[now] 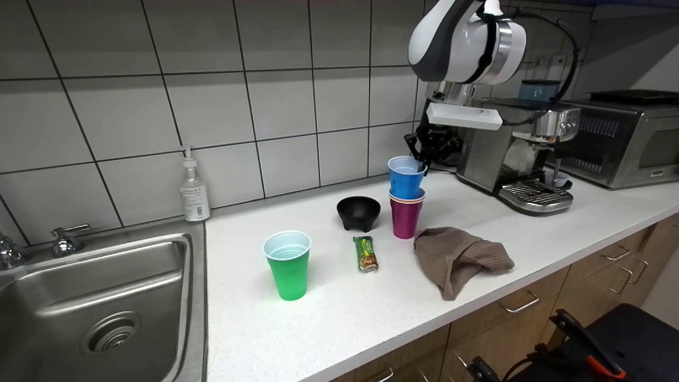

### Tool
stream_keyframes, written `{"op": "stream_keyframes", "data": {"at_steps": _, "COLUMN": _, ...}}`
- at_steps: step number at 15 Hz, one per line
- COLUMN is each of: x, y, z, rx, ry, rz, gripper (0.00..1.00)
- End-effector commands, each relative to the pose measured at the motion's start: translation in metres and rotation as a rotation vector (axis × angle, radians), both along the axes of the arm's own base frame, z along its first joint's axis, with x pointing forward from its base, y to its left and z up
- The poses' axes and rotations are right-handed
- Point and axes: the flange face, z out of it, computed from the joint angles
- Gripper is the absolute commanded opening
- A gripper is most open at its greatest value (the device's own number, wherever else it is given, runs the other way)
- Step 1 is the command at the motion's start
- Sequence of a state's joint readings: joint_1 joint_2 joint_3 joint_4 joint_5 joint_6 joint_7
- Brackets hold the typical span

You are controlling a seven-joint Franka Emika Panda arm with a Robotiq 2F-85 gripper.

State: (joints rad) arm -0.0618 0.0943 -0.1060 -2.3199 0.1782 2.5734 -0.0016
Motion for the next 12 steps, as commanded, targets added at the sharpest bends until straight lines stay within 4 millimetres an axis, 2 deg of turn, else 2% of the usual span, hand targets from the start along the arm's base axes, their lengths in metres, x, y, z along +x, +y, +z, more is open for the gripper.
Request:
{"op": "stream_keyframes", "data": {"at_steps": 1, "x": 0.003, "y": -0.006, "z": -0.002, "rx": 0.022, "ry": 0.022, "rz": 0.006, "gripper": 0.01}}
{"op": "stream_keyframes", "data": {"at_steps": 12, "x": 0.006, "y": -0.019, "z": -0.037, "rx": 0.022, "ry": 0.079, "rz": -0.017, "gripper": 0.01}}
